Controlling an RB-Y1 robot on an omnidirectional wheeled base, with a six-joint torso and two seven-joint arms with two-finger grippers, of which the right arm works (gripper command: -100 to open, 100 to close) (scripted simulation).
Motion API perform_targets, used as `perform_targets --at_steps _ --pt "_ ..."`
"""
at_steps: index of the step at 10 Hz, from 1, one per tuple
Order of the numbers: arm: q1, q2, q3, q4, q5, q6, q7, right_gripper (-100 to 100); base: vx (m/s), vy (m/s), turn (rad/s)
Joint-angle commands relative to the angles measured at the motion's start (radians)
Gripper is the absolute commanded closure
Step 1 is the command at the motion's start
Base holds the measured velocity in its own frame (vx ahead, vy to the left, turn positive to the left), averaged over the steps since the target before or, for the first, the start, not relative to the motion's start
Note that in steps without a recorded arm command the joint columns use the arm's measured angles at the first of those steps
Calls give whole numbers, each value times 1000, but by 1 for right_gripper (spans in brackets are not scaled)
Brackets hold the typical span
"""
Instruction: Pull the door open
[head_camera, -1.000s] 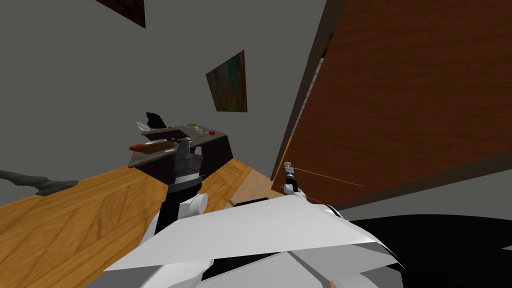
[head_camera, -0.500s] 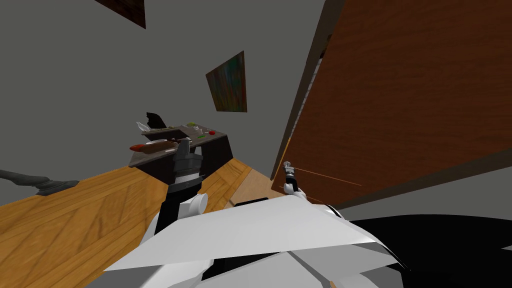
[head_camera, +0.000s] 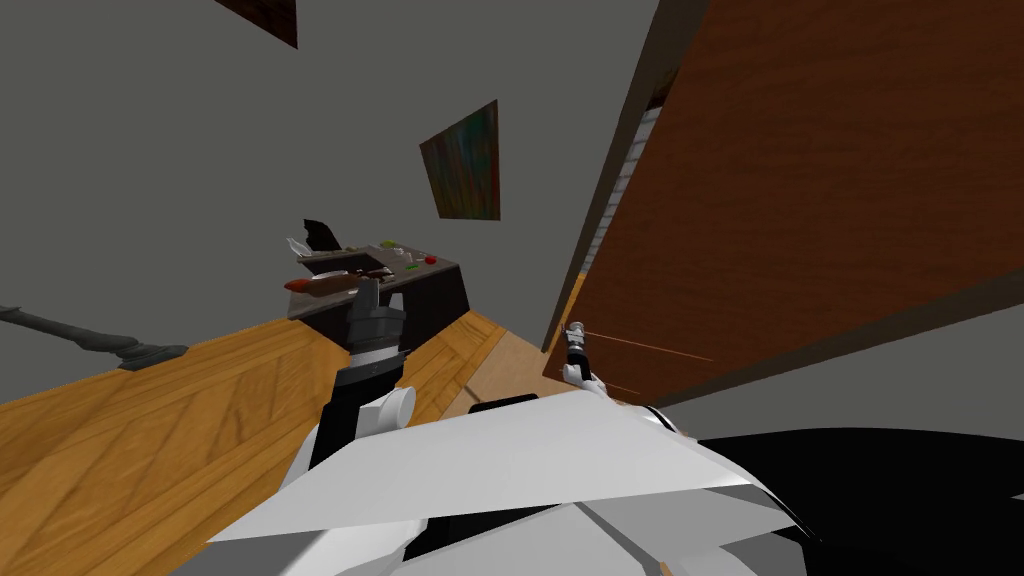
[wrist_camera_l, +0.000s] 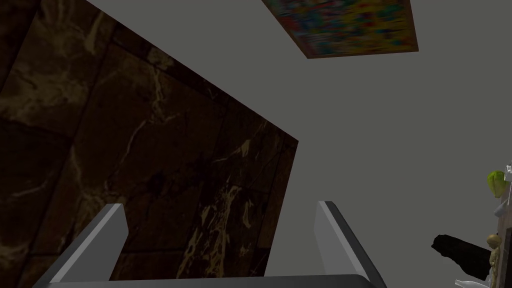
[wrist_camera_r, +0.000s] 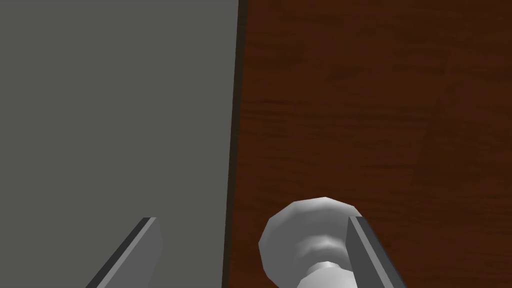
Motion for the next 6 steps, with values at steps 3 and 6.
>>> perform_targets --at_steps 3,6 --pt "21 18 1 -10 -19 34 -61 -100 -201 56 -15" --pt "-2 12 6 4 -17 11 -74 -100 -120 43 -13"
